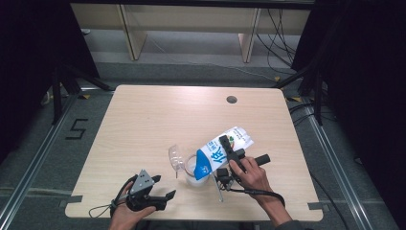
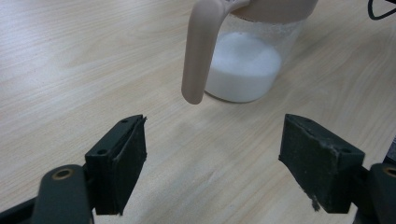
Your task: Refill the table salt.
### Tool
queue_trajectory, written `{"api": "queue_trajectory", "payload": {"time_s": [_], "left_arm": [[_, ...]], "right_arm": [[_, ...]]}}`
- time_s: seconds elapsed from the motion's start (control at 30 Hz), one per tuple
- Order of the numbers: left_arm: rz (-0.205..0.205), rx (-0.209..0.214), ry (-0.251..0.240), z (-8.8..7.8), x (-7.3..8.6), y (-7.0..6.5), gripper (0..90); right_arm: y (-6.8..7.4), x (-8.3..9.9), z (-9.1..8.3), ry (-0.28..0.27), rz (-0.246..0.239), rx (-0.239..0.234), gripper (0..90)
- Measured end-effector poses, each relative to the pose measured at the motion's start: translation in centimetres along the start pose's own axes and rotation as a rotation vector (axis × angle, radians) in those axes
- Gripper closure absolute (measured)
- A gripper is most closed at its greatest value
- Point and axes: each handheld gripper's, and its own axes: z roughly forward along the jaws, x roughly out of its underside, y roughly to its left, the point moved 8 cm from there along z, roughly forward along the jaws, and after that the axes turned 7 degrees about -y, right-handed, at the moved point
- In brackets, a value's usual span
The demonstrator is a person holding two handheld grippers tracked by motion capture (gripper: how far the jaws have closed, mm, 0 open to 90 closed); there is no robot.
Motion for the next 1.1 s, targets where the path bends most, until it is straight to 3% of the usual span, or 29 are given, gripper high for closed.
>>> {"api": "queue_trajectory", "payload": {"time_s": [0.13,0.2,0.43,0.5,0.77,0.9,0.93,1.1], "left_arm": [[0.001,-0.001,-0.001,-0.01,-0.01,0.02,22.2],[-0.001,-0.002,-0.001,0.0,-0.01,0.02,22.2],[-0.001,-0.002,-0.002,0.0,-0.01,0.02,22.2],[0.001,-0.002,-0.001,-0.01,-0.01,0.02,22.2],[0.0,0.0,-0.001,-0.01,-0.01,0.0,22.2],[0.0,-0.001,-0.001,-0.01,-0.01,-0.01,22.3],[0.0,0.0,-0.001,0.0,-0.01,-0.01,22.2],[-0.002,-0.001,-0.001,0.0,-0.01,-0.01,22.3]], "right_arm": [[0.44,0.11,-0.18,0.024,0.029,-0.013,73.8],[0.23,0.0,-0.07,0.012,-0.006,-0.015,73.9],[0.32,0.0,-0.12,0.016,-0.005,-0.017,74.5],[-0.03,-0.17,0.04,-0.007,-0.036,-0.007,74.7],[0.39,0.04,-0.15,0.017,0.007,-0.015,75.5],[0.03,-0.12,0.01,-0.005,-0.025,-0.006,75.8],[0.45,0.09,-0.2,0.023,0.016,-0.015,76.0],[0.03,-0.11,-0.01,-0.005,-0.018,-0.003,76.5]]}}
